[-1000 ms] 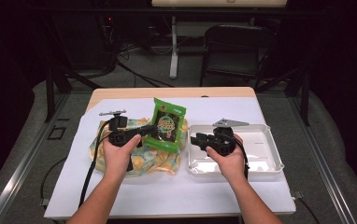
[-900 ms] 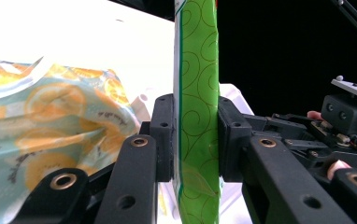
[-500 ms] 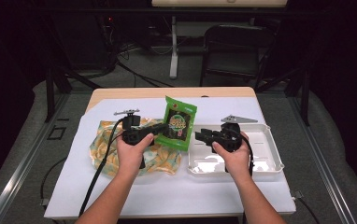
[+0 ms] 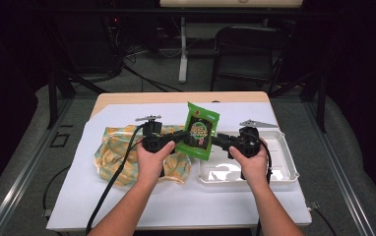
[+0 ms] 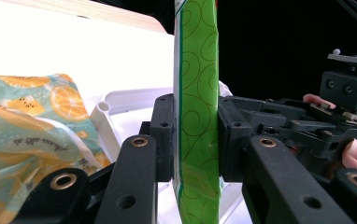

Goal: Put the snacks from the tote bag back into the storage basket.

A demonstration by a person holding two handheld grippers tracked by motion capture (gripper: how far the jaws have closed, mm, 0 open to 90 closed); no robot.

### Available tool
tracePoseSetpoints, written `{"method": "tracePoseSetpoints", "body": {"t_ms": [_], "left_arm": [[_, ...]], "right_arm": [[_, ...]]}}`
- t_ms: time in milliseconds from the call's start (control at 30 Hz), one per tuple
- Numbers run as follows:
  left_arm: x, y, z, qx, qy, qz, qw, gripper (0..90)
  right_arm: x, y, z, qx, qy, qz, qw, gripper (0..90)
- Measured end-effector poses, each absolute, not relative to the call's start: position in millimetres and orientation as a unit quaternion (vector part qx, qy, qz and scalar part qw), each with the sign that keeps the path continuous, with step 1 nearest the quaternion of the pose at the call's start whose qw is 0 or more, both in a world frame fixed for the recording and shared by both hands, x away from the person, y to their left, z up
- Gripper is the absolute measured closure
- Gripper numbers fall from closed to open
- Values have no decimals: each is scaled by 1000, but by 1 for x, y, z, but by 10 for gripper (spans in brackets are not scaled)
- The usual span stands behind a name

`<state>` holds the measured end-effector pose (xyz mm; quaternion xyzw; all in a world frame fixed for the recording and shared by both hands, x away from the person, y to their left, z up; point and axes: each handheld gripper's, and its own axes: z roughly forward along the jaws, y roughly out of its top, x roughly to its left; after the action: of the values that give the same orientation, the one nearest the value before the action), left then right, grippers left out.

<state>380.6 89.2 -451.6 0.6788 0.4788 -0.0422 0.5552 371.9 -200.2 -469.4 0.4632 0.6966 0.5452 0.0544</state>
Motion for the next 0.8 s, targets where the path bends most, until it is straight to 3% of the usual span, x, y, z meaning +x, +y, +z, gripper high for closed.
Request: {"method": "tracePoseSetpoints", "body": {"t_ms": [800], "left_arm": [[387, 70, -467, 687, 469, -51, 553, 726]], "right_arm": [[381, -207, -484, 489, 691, 532, 31, 609]]}}
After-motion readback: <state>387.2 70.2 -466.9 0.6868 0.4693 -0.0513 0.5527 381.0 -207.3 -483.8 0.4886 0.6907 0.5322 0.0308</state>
